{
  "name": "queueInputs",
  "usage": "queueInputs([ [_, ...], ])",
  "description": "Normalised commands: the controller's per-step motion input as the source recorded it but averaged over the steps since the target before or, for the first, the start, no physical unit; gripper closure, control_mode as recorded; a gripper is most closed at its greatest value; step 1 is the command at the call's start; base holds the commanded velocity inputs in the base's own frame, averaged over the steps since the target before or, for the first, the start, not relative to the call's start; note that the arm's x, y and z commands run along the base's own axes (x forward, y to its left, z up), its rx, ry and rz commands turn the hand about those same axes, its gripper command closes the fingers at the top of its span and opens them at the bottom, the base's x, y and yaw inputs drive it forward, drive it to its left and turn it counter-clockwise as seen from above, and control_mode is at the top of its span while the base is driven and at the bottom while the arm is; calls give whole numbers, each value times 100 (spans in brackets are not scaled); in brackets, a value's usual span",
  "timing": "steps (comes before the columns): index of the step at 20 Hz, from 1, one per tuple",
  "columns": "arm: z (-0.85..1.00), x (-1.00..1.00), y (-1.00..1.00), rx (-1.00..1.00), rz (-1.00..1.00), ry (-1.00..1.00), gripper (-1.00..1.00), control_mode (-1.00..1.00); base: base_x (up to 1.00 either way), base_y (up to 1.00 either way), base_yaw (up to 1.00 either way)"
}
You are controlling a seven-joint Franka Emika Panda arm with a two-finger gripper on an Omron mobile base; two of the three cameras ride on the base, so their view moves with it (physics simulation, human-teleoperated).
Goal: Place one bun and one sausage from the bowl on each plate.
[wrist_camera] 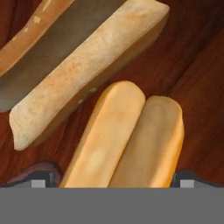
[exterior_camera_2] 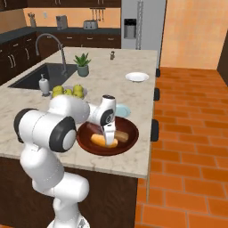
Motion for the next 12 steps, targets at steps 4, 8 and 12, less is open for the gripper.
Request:
queueInputs([
  [4,-70,-10,0,0,-8,16,100,-100,0,0,0],
  [8,-78,-39,-10,0,-8,-2,100,-100,0,0,0],
  [12,24,-61,0,0,-7,-9,100,-100,0,0,0],
])
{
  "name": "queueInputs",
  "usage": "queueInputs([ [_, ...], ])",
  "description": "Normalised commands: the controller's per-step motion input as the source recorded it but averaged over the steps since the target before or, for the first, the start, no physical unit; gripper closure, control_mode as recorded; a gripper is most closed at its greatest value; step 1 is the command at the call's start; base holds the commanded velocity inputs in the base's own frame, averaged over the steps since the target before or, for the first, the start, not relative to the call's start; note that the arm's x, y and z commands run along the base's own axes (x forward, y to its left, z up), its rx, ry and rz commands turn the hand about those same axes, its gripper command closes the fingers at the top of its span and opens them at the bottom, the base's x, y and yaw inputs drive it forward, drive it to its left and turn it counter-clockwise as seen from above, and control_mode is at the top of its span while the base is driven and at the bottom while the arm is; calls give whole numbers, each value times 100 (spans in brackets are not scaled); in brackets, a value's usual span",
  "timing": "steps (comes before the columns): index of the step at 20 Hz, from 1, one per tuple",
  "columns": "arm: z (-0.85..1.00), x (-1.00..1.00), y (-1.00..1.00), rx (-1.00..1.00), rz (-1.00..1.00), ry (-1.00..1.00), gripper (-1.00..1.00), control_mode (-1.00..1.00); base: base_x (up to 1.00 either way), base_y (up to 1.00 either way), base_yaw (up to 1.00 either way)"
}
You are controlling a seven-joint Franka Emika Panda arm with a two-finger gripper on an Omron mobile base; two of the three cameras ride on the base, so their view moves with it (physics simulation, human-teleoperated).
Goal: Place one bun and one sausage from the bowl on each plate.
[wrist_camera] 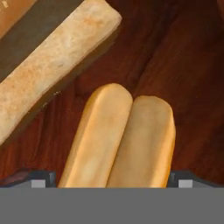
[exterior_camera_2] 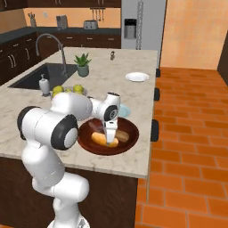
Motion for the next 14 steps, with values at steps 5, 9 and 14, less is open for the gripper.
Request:
queueInputs([
  [5,100,-100,0,1,-13,-42,100,-100,0,0,0],
  [9,100,-100,0,0,-4,-46,100,-100,0,0,0],
  [14,37,-40,-13,0,1,-17,100,100,-54,-60,7],
])
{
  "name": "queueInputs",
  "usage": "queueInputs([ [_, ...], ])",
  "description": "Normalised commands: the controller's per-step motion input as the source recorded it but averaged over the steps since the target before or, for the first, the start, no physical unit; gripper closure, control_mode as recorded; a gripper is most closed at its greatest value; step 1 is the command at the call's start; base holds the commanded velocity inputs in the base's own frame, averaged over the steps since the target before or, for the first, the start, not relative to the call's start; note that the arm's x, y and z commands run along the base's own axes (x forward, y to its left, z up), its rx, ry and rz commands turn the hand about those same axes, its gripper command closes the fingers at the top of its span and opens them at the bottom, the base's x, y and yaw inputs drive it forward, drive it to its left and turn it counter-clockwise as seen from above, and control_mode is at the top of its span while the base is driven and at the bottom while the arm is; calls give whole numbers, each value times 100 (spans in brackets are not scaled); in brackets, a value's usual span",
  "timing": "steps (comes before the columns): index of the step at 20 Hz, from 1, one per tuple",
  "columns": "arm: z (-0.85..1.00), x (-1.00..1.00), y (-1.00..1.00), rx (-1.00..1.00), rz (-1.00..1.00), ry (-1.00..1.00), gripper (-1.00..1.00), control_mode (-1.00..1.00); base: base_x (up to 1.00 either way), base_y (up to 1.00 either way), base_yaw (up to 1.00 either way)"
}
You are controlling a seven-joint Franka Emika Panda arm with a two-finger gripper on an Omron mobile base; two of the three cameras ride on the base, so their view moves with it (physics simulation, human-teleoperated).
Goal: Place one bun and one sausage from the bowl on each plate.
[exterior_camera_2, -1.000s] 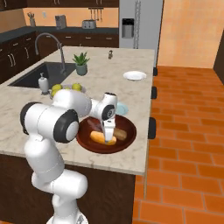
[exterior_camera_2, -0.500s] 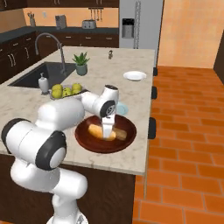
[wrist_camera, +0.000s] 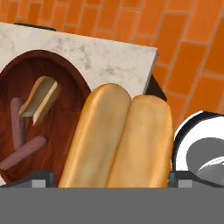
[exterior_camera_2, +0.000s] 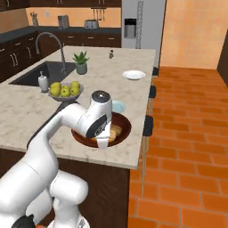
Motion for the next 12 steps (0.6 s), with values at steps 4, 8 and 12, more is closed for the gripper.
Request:
queueInputs([
  [4,0,0,0,0,0,0,100,100,-63,-100,16],
  [8,0,0,0,0,0,0,100,100,2,-100,2],
  [12,0,0,0,0,0,0,100,100,54,-100,0],
])
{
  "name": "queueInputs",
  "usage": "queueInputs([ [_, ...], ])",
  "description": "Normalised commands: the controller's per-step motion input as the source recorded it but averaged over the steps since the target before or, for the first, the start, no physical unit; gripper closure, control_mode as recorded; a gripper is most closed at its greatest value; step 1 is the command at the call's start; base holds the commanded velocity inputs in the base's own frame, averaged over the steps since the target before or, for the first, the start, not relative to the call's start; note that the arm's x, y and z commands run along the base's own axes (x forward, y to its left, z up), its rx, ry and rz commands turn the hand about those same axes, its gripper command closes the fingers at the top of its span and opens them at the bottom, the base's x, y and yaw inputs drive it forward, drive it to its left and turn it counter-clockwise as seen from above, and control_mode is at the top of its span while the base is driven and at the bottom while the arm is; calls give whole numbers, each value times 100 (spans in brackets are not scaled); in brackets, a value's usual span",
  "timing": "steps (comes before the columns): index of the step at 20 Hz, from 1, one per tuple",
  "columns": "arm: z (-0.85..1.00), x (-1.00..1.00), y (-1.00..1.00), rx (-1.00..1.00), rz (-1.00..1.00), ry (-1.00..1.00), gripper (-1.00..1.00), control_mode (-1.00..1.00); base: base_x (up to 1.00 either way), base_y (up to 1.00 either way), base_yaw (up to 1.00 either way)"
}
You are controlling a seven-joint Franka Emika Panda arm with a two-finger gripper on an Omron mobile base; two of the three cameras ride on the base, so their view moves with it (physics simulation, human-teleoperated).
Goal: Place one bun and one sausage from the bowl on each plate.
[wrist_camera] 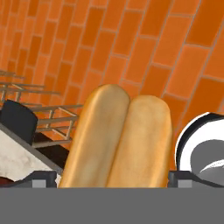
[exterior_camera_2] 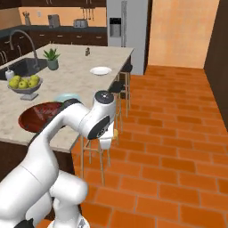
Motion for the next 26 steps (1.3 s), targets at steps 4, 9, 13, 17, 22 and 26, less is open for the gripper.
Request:
queueInputs([
  [4,0,0,0,0,0,0,100,100,79,-100,1],
  [9,0,0,0,0,0,0,100,100,48,-100,10],
  [13,0,0,0,0,0,0,100,100,25,-73,45],
  [17,0,0,0,0,0,0,100,100,53,-63,49],
  [22,0,0,0,0,0,0,100,100,100,-75,34],
  [26,0,0,0,0,0,0,100,100,100,-64,37],
])
